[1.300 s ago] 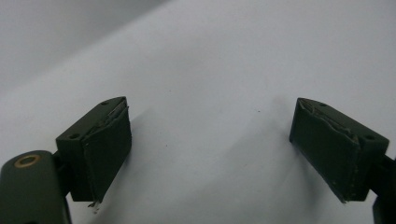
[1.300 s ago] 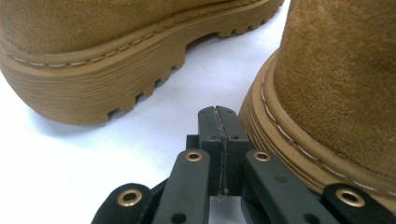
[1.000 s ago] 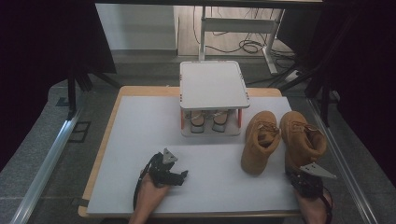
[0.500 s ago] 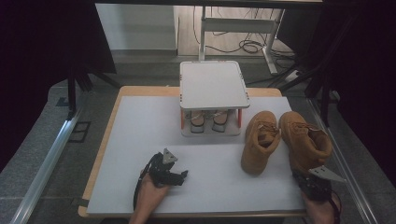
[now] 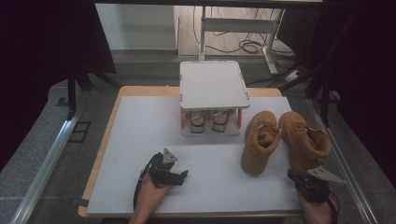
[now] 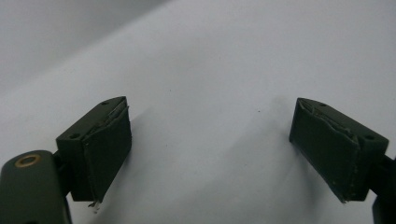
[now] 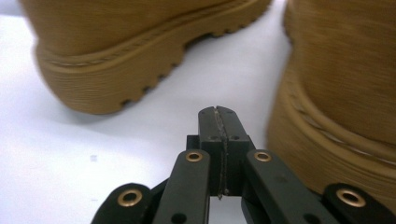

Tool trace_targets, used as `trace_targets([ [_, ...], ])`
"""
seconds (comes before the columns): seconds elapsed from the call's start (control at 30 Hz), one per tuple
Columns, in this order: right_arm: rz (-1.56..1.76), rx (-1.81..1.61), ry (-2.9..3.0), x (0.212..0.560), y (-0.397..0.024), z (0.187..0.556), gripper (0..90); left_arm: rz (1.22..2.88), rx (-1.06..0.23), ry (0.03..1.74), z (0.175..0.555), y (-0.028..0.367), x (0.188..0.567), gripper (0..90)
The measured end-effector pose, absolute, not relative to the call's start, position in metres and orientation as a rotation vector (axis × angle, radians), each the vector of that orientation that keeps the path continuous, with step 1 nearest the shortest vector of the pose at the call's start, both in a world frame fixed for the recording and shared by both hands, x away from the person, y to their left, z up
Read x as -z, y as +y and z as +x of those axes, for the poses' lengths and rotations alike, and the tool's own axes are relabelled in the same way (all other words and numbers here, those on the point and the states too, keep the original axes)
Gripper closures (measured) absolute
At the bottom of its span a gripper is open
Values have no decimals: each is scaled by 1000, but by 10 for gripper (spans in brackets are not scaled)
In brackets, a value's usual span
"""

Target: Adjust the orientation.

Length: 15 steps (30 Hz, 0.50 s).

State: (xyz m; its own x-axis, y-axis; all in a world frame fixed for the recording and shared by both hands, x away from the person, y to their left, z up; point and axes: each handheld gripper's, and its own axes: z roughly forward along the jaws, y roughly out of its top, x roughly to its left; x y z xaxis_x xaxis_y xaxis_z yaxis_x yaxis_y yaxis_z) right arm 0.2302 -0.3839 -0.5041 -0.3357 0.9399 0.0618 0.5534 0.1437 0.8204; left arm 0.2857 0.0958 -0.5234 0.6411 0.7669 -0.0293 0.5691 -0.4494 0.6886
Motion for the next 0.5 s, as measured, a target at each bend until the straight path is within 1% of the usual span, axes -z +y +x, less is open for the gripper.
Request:
trace_targets([
  [0.5,1274,-1206,2082,500,-331,229,898,2182,-377,1035,286,96,523,128],
])
